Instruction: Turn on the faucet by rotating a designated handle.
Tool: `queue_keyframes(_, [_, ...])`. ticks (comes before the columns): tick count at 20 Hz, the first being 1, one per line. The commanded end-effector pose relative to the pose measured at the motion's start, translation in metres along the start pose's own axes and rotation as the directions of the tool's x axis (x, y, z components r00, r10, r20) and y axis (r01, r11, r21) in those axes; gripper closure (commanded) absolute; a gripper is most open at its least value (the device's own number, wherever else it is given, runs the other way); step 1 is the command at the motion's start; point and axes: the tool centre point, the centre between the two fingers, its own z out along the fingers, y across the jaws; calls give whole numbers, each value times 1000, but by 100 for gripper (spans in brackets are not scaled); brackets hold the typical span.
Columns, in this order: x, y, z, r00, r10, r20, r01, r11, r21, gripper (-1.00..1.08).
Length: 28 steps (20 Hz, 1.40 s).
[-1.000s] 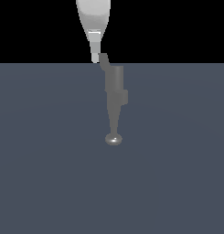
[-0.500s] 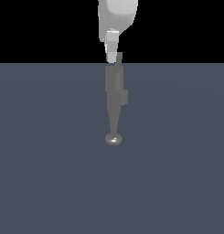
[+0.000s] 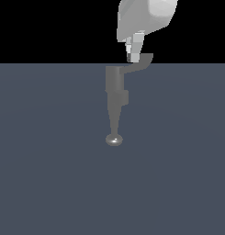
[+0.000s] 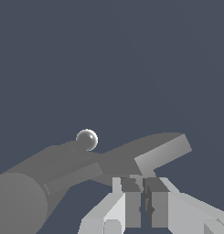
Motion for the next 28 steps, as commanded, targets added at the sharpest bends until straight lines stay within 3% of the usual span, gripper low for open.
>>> queue_keyframes(1, [0,1,0,1000,0,2,0,1000,1,108])
queue_keyframes(28, [75,-53,3,1000,30,2,-29,1000,-5,108])
